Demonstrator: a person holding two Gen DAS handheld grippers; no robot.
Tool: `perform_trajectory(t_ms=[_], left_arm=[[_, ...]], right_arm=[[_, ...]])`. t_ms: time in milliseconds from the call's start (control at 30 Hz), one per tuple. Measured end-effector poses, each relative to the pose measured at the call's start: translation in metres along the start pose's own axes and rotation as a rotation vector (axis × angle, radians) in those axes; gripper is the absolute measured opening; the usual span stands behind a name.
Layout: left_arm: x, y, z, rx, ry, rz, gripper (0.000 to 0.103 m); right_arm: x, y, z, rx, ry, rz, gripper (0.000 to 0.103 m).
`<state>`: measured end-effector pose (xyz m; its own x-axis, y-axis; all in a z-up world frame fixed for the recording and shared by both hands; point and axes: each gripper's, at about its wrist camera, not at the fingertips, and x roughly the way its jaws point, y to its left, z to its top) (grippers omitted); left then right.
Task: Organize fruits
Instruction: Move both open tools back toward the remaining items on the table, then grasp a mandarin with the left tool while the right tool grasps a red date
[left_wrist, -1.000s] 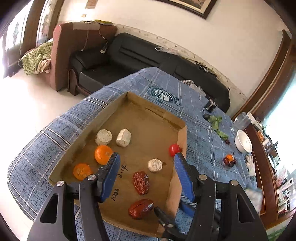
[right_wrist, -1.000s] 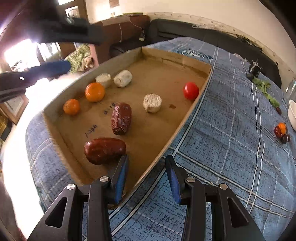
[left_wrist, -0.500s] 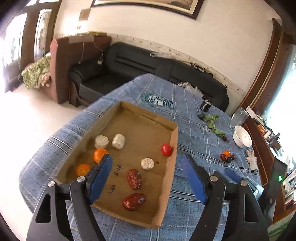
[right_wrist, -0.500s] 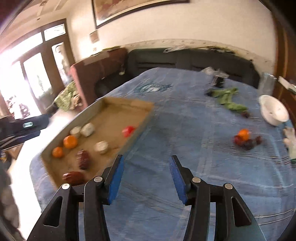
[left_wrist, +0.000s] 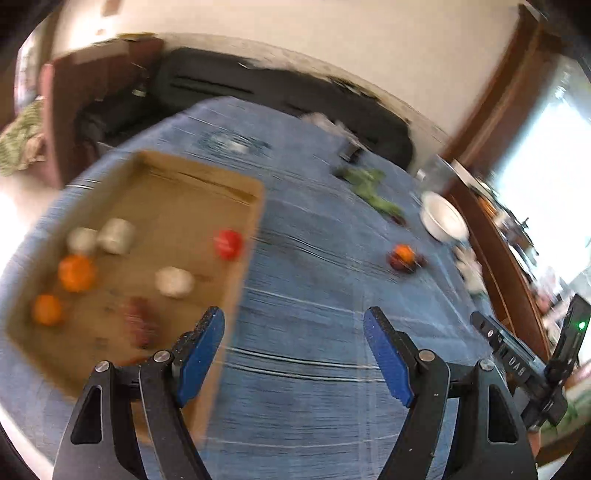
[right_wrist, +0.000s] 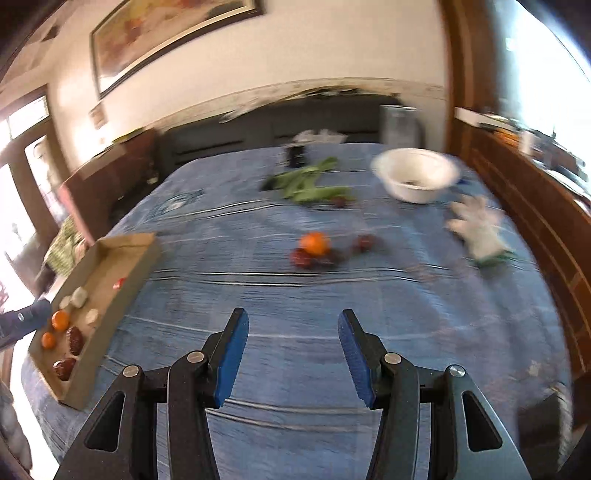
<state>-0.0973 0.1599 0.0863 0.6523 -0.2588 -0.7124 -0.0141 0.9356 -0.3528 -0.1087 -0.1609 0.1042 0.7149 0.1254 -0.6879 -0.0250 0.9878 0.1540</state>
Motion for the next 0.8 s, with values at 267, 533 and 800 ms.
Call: perform_trajectory(t_ms=[267, 533, 800], left_arm=[[0.013, -0.030, -0.006, 0.089, 0.029, 0.004, 0.077], [0.016, -0.020, -0.004, 0.076, 0.036, 0.048, 0.077], [0.039, -0.033, 0.002, 0.108, 0.069, 0.052, 0.077]], right_arm=[[0.011, -0.050, 0.030, 0.093, -0.010, -0.075, 0.055], [0.099, -0.054, 0.059, 0.210, 0.064, 0.047, 0.048], [0.162, -0.052, 0.069, 0.175, 0.117, -0.087, 0.046]])
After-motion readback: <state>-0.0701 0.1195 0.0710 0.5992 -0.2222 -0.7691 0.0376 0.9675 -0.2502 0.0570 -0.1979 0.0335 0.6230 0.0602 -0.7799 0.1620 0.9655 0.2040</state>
